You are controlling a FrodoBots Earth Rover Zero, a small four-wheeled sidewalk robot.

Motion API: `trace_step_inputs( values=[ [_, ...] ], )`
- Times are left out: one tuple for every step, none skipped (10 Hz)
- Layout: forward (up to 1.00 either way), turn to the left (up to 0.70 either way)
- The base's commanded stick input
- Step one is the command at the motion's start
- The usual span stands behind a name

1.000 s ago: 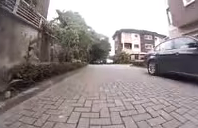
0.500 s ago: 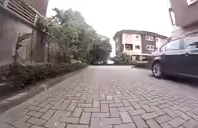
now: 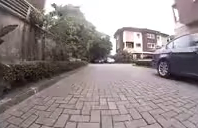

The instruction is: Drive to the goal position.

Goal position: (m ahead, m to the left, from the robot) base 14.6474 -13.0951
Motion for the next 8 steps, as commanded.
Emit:
trace_step_inputs(
  values=[
    [0.7, 0.0],
    [0.7, 0.0],
    [0.7, 0.0],
    [0.7, 0.0],
    [0.7, 0.0],
    [0.7, 0.0],
    [0.7, 0.0],
    [0.7, 0.0]
  ],
)
